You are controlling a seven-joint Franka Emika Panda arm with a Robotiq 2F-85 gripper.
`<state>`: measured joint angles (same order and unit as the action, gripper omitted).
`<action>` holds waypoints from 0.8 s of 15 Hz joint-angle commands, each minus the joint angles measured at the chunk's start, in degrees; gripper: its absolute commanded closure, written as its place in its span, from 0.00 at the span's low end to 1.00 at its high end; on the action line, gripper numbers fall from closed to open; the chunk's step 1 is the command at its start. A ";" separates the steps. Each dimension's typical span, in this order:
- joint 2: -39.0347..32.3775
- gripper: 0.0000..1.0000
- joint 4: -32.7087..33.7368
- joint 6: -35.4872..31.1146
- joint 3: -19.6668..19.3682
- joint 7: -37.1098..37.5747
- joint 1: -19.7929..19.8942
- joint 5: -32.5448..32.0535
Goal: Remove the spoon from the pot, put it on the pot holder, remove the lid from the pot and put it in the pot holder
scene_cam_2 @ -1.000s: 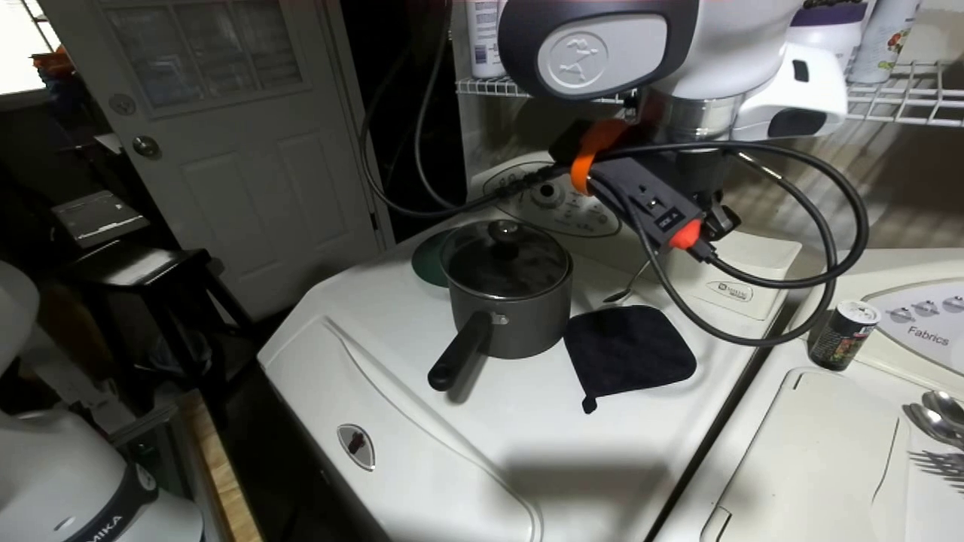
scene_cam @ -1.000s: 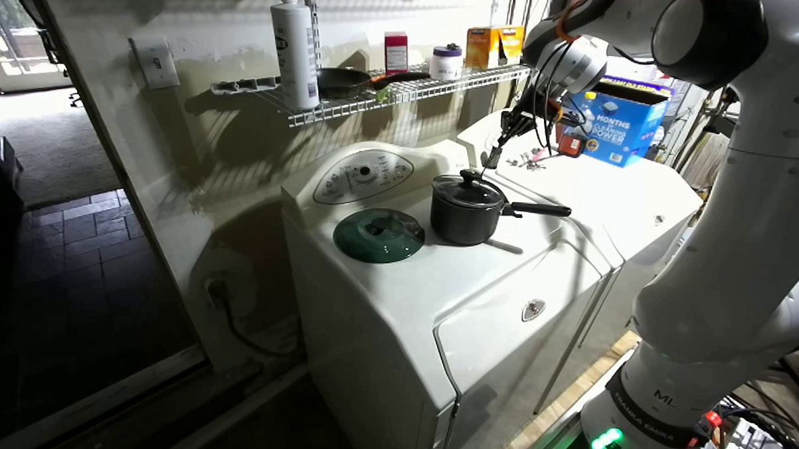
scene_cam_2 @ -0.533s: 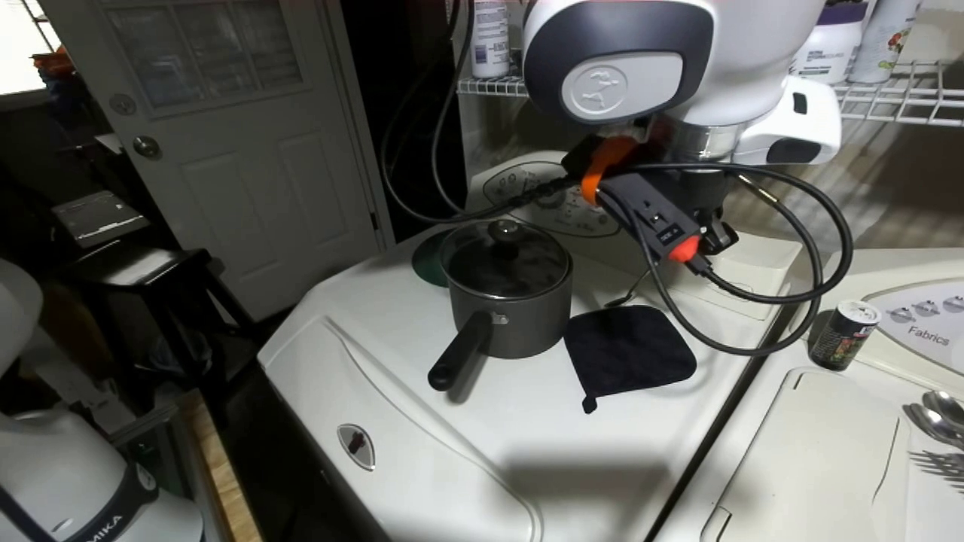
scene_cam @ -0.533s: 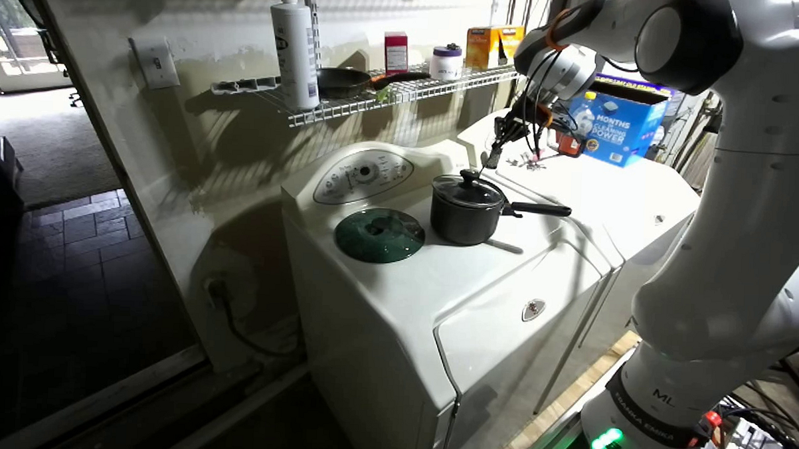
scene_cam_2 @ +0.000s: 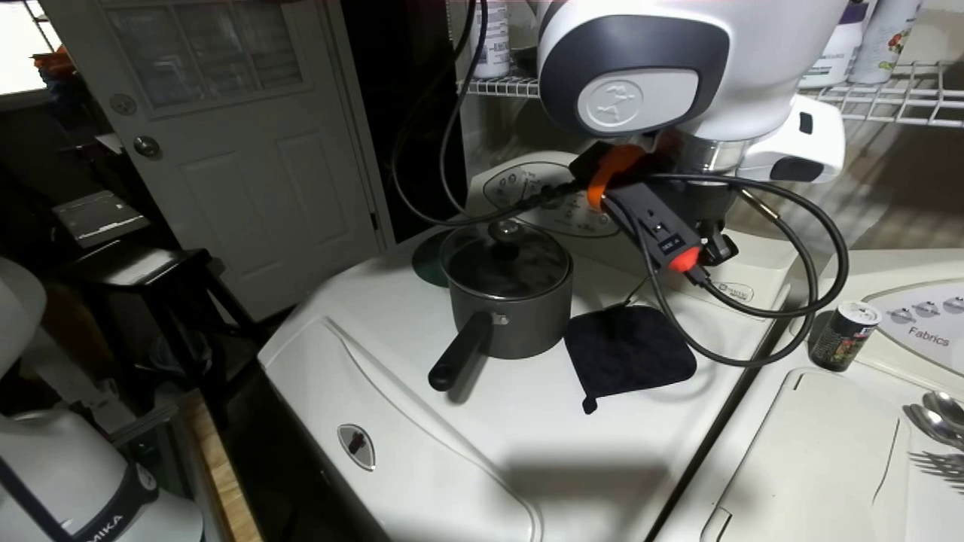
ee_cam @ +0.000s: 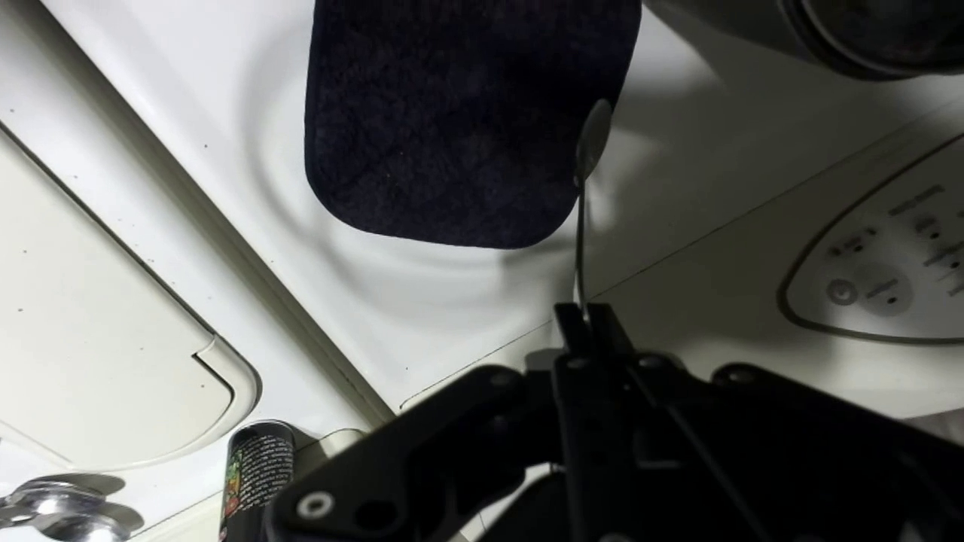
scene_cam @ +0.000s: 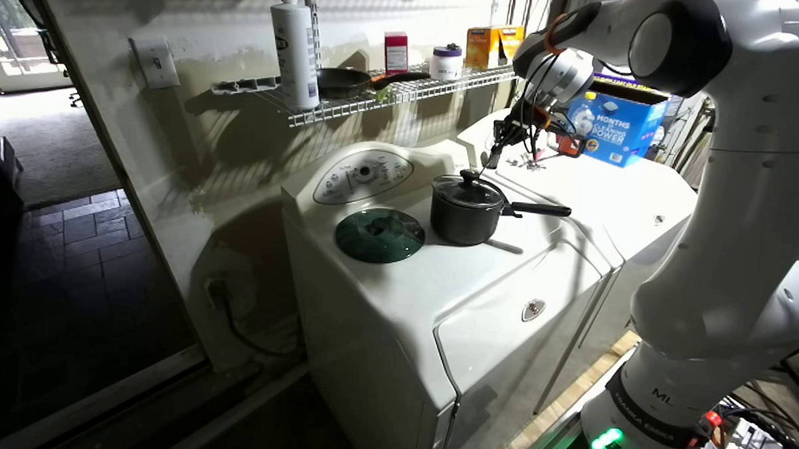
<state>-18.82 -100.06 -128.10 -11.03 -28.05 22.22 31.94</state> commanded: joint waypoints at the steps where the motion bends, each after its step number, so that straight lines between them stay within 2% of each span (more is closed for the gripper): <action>1: -1.74 0.99 2.88 2.72 1.26 1.63 1.31 0.19; 8: -2.33 0.98 3.06 2.56 1.10 2.51 1.08 -1.33; 9: -2.34 0.71 3.06 2.39 1.02 2.63 1.01 -1.77; 10: -2.35 0.70 3.14 2.30 1.01 2.71 1.03 -1.94; 12: -1.94 0.58 3.12 2.24 0.93 2.92 0.99 -2.46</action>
<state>-19.91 -99.44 -127.38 -10.66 -27.14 22.41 31.27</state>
